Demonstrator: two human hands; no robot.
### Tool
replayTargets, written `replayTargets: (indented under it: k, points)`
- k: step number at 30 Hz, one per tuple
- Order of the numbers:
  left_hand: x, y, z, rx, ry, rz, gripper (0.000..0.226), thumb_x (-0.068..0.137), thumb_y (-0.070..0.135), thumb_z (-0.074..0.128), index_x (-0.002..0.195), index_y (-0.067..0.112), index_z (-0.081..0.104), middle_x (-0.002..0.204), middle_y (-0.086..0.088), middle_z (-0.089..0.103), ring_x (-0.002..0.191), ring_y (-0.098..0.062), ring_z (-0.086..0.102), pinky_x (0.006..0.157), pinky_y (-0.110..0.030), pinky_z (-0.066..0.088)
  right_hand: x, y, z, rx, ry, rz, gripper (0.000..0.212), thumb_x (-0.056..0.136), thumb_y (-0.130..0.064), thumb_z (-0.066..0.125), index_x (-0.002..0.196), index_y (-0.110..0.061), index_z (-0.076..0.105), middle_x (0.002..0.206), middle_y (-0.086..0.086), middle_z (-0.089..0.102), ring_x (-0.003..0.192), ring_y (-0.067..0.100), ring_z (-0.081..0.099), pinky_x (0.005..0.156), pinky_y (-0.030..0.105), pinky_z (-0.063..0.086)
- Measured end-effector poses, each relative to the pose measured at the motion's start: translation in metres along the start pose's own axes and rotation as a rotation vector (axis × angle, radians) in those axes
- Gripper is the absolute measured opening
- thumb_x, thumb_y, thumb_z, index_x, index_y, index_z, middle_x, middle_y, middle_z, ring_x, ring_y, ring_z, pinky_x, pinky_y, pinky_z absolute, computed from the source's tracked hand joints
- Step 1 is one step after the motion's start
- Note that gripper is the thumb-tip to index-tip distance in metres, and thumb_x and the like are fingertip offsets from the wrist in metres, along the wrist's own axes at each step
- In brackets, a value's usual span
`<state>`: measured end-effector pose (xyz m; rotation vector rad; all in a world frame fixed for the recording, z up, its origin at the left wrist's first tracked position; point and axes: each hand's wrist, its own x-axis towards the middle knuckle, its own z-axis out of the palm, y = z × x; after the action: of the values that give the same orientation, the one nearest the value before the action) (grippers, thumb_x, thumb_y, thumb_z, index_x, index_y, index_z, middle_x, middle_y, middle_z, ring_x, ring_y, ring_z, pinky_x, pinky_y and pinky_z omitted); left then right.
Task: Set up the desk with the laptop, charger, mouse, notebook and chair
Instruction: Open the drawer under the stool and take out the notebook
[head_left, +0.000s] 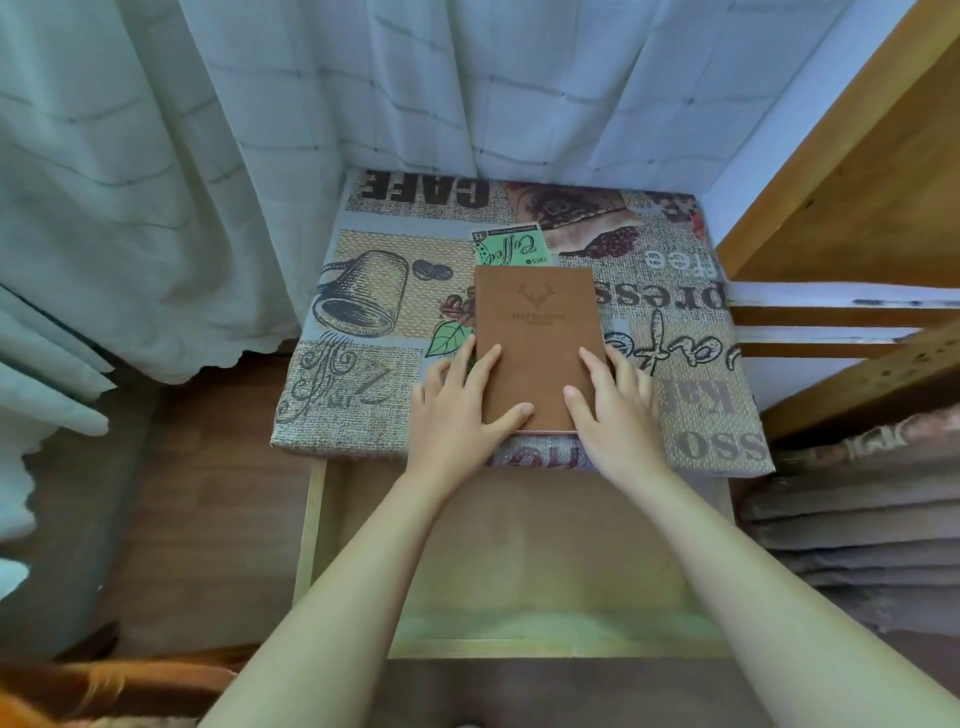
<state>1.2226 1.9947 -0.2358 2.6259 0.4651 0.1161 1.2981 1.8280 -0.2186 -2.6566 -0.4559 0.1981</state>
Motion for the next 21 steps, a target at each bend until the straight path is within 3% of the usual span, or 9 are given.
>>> replayTargets:
  k: [7, 13, 21]
  points:
    - [-0.004, 0.003, 0.002, 0.053, -0.028, -0.026, 0.077, 0.085, 0.072, 0.04, 0.151, 0.039, 0.016, 0.161, 0.004, 0.014, 0.142, -0.022, 0.016, 0.11, -0.04, 0.018, -0.003, 0.0, 0.0, -0.124, -0.034, -0.04, 0.055, 0.099, -0.042, 0.033, 0.148, -0.019, 0.025, 0.158, 0.011, 0.017, 0.143, 0.028, 0.017, 0.114, 0.044, 0.018]
    - [-0.021, 0.014, 0.006, 0.049, 0.051, -0.072, 0.064, 0.093, 0.059, 0.041, 0.15, 0.031, 0.026, 0.158, -0.004, 0.026, 0.144, -0.022, 0.022, 0.111, -0.039, 0.02, -0.022, 0.002, -0.002, -0.07, -0.102, -0.049, 0.059, 0.099, -0.043, 0.032, 0.151, -0.019, 0.018, 0.161, 0.009, 0.004, 0.146, 0.028, 0.012, 0.116, 0.041, 0.015]
    - [-0.065, 0.025, 0.024, 0.155, 0.117, -0.043, 0.066, 0.095, 0.054, 0.041, 0.151, 0.023, 0.026, 0.159, -0.014, 0.021, 0.147, -0.026, 0.017, 0.114, -0.04, 0.02, -0.051, 0.016, -0.005, -0.105, -0.083, -0.128, 0.055, 0.098, -0.042, 0.036, 0.147, -0.018, 0.029, 0.16, 0.008, 0.013, 0.145, 0.027, 0.018, 0.113, 0.043, 0.024]
